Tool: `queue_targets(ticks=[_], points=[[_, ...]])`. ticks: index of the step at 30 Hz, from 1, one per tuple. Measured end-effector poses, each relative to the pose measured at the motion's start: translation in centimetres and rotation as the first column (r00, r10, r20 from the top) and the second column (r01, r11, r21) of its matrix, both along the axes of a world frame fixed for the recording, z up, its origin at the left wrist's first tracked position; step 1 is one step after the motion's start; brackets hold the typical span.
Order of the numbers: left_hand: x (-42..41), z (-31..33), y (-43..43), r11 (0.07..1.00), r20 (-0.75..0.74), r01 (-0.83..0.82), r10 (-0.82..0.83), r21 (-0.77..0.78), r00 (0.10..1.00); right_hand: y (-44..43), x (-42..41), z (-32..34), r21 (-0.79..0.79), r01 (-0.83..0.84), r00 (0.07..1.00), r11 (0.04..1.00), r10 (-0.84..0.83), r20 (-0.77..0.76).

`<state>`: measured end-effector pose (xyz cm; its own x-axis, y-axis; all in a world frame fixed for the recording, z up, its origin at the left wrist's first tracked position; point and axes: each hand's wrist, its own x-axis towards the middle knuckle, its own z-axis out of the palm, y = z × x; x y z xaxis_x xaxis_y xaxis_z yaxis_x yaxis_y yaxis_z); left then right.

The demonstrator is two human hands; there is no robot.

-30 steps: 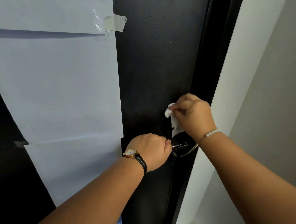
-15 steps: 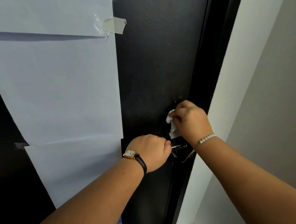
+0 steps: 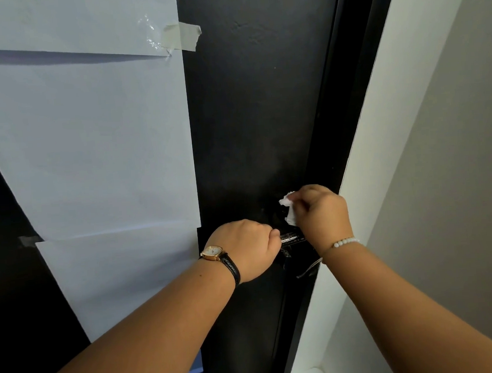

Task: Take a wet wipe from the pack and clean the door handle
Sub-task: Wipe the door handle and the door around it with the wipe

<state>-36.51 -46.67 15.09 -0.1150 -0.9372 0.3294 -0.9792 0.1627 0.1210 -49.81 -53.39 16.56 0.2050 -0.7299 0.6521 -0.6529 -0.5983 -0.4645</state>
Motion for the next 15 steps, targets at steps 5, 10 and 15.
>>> queue_targets(ticks=[5,10,15], points=[[-0.11,0.08,-0.03,1.0,-0.005,-0.004,0.004,0.012,1.0,0.51,-0.1,0.35,0.277,0.05,0.994,0.959,-0.074,0.077],[-0.13,0.02,-0.04,1.0,-0.008,-0.006,0.006,0.014,1.0,0.27,-0.15,-0.39,0.378,0.086,0.988,0.922,-0.129,0.089],[-0.19,0.09,-0.02,1.0,-0.017,-0.006,0.006,0.008,1.0,-0.2,0.41,-0.49,0.514,0.094,0.97,0.853,-0.194,0.144]])
